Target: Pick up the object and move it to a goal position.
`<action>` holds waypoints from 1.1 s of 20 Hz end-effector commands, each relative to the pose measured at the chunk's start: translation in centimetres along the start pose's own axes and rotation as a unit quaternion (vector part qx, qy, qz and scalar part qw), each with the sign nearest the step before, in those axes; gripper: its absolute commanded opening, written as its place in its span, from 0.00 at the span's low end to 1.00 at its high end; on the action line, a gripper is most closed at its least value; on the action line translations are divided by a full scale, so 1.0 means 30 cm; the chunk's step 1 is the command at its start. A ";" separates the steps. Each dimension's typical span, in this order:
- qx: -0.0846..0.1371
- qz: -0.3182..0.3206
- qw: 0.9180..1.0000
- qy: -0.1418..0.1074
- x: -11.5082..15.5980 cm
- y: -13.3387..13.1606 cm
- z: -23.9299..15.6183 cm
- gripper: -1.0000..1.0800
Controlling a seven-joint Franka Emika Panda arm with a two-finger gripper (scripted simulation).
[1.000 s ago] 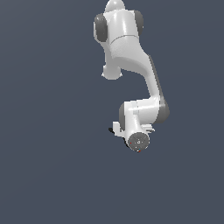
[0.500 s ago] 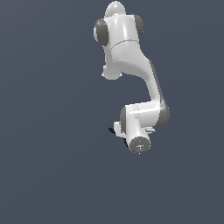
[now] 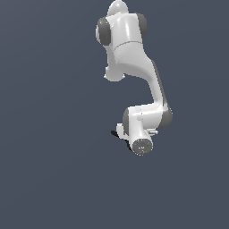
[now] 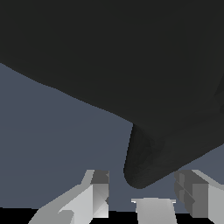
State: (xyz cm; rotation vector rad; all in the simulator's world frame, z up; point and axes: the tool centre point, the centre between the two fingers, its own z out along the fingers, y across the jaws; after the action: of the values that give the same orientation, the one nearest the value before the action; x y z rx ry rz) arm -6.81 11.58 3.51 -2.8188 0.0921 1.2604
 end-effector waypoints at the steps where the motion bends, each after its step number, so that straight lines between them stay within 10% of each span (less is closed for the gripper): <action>1: 0.000 0.000 1.000 -0.001 -0.001 0.000 0.024 0.62; 9: 0.000 0.000 1.000 -0.001 0.000 -0.001 0.064 0.62; 10: 0.000 0.000 1.000 -0.001 0.000 -0.001 0.064 0.00; 22: 0.000 0.000 1.000 -0.001 -0.001 -0.001 0.063 0.00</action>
State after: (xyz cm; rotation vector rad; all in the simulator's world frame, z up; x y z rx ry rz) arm -8.20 11.73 2.25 -2.8176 0.0924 1.2632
